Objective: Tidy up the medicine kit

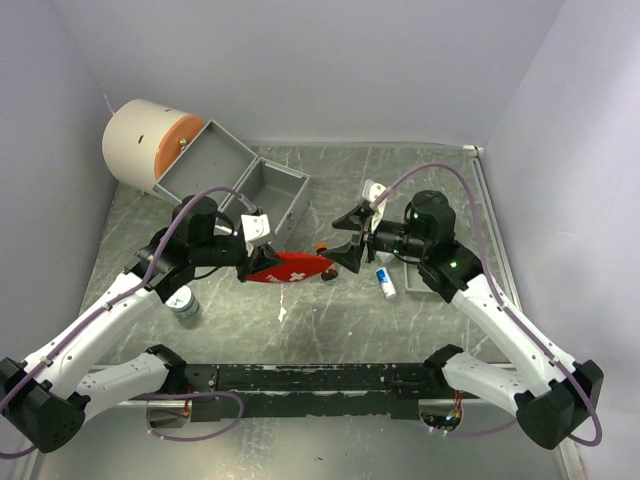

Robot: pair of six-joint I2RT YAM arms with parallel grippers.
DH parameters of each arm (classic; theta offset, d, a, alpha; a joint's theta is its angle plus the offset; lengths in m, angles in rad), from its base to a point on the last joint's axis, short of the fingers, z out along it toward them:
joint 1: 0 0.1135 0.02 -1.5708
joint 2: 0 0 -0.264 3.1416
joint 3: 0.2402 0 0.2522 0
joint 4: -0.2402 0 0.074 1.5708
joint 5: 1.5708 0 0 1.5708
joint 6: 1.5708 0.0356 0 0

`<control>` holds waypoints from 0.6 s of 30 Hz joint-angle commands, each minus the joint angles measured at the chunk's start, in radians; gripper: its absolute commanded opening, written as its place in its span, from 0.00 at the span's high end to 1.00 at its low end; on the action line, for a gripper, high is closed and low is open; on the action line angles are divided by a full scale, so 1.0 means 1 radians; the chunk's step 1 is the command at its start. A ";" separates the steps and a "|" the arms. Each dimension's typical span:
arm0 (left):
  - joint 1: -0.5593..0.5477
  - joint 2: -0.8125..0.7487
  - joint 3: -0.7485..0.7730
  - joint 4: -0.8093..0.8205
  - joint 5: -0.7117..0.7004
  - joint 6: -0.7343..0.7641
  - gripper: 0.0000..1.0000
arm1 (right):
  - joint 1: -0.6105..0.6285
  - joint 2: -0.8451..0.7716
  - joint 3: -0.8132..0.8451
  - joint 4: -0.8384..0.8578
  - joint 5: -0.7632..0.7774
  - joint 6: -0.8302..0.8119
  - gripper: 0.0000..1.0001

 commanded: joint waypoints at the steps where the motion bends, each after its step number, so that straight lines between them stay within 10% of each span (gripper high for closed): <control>1: -0.004 -0.001 0.054 -0.076 0.117 0.122 0.93 | 0.015 0.057 0.030 -0.052 -0.121 -0.072 0.31; 18: -0.004 0.012 0.069 -0.115 0.210 0.154 0.93 | 0.109 0.146 -0.067 -0.092 -0.194 -0.192 0.45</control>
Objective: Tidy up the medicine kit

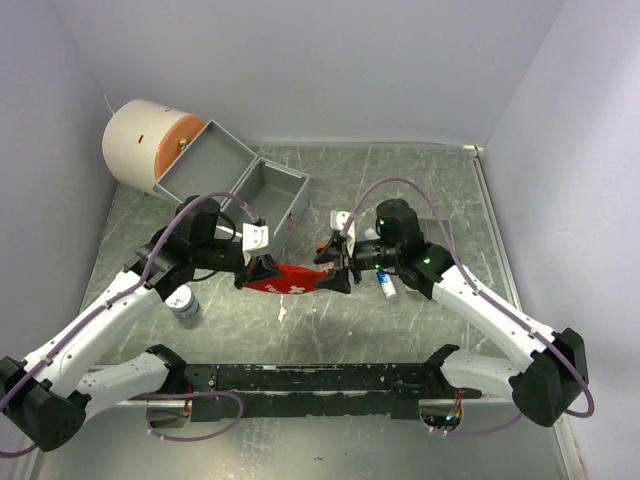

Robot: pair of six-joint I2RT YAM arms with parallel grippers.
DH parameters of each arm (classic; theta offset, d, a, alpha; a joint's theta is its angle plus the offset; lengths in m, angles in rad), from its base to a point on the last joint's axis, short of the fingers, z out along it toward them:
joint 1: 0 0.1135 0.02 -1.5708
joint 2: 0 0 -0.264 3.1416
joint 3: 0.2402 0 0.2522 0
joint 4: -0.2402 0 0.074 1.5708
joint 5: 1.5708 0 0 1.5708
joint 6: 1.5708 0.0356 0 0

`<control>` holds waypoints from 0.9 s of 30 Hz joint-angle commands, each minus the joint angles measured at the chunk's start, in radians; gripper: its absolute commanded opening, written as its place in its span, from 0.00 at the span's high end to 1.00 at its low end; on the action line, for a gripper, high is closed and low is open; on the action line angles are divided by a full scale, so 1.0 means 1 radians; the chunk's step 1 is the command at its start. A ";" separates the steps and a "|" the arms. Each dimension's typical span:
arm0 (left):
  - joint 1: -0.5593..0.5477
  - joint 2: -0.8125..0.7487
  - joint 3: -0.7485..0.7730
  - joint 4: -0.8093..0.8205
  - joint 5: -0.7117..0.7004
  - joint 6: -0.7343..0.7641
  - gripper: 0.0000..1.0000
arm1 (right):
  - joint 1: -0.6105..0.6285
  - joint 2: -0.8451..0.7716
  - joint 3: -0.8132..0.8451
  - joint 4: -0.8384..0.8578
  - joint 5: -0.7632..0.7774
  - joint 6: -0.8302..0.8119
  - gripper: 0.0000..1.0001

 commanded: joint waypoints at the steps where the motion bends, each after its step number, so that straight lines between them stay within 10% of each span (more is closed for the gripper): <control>1: -0.004 0.004 0.048 0.004 0.066 0.020 0.93 | 0.019 0.036 -0.029 0.002 -0.023 -0.001 0.47; 9: -0.004 0.015 0.051 0.044 0.036 -0.061 0.85 | 0.040 0.063 -0.033 0.010 -0.028 0.002 0.76; 12: -0.004 0.001 0.041 0.088 -0.044 -0.119 0.60 | 0.042 0.046 -0.040 0.025 -0.027 0.034 0.94; 14: -0.003 -0.023 0.028 0.138 -0.197 -0.204 0.03 | 0.042 0.020 -0.061 0.060 -0.018 0.092 1.00; 27: -0.004 -0.201 0.053 0.233 -1.094 -0.550 0.02 | 0.041 -0.022 -0.102 0.244 0.481 0.722 1.00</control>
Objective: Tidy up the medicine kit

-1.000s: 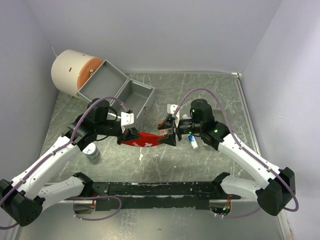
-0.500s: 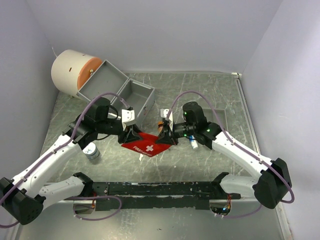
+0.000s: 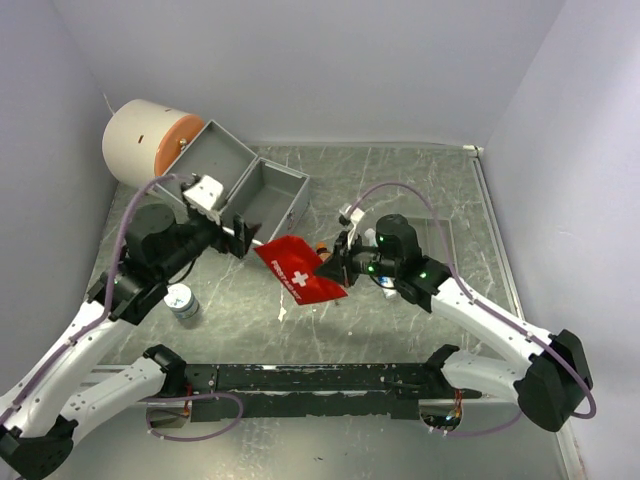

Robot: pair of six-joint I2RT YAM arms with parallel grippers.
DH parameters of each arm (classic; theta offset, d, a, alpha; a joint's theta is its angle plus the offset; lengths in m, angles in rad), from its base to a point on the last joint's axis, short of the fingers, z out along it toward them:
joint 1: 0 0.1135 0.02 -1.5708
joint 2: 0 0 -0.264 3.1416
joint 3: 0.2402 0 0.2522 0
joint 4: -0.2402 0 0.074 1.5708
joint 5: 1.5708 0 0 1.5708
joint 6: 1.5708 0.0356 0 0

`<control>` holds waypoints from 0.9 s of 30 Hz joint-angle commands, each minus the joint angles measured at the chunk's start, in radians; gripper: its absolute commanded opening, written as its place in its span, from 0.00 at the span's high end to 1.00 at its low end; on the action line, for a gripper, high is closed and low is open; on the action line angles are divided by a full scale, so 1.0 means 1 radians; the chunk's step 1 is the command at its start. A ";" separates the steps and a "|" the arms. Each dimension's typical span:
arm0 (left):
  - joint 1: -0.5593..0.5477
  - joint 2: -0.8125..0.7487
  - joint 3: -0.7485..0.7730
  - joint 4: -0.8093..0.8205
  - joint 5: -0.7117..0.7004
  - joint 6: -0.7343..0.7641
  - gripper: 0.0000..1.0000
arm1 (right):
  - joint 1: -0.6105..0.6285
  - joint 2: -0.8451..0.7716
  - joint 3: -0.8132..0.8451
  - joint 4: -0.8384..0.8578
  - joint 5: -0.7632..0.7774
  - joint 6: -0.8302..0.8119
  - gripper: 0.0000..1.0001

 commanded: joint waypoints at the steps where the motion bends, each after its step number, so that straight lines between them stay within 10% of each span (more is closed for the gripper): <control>1: -0.003 -0.013 0.077 -0.015 -0.468 -0.250 0.02 | 0.001 0.023 0.073 0.076 0.253 0.312 1.00; 6: -0.003 0.025 0.198 -0.210 -0.572 -0.340 0.02 | 0.002 0.031 0.138 0.149 0.420 0.519 1.00; 27: -0.003 -0.191 -0.084 -0.042 -0.715 -0.439 0.02 | 0.041 0.726 0.748 -0.002 0.904 1.092 1.00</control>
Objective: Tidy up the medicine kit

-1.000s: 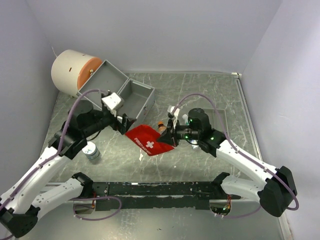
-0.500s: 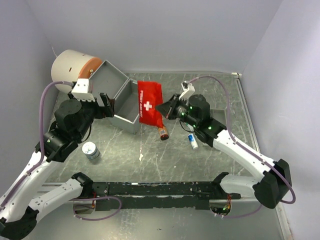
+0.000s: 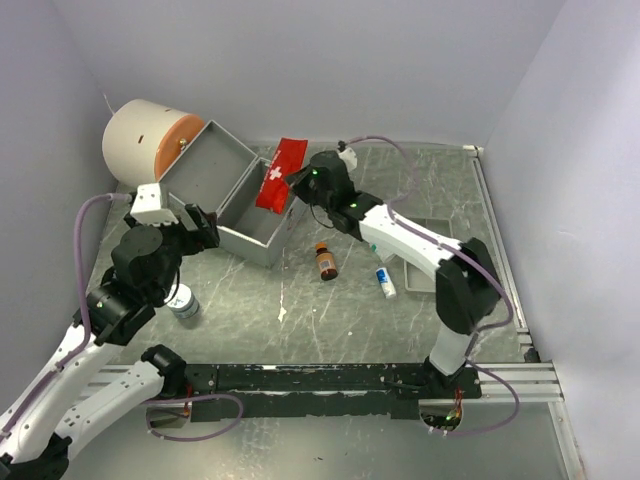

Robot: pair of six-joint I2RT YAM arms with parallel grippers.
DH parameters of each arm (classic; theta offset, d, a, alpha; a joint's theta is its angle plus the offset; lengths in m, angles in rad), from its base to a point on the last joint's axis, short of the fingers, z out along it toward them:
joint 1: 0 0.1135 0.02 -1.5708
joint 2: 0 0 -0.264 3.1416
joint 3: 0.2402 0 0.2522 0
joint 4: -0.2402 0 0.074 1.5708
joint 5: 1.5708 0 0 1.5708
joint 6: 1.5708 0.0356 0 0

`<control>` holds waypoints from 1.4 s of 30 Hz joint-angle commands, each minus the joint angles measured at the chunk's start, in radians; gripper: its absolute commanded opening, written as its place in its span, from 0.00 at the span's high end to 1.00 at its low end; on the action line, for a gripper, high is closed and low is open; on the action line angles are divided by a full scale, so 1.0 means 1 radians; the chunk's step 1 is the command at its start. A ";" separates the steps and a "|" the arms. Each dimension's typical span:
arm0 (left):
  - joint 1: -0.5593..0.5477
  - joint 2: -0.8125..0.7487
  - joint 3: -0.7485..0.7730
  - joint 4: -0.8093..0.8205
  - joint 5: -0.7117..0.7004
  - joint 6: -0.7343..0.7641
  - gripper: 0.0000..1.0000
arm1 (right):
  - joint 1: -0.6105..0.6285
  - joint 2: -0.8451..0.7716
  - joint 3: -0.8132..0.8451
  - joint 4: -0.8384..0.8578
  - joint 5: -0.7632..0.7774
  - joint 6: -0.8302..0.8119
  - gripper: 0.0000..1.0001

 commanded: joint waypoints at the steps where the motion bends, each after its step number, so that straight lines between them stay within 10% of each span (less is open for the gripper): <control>1: -0.003 -0.041 -0.021 0.064 -0.072 -0.024 0.02 | 0.020 0.127 0.144 -0.079 0.078 0.135 1.00; 23: -0.001 0.010 -0.014 0.027 -0.076 -0.026 0.02 | 0.079 0.470 0.374 -0.175 0.069 0.322 0.99; 33: 0.000 0.036 0.016 0.015 -0.102 0.020 0.02 | 0.088 0.359 0.362 -0.230 0.118 0.150 0.49; 42: -0.001 0.084 0.049 0.006 -0.010 -0.005 0.02 | 0.087 0.149 0.195 -0.212 0.112 -0.066 0.44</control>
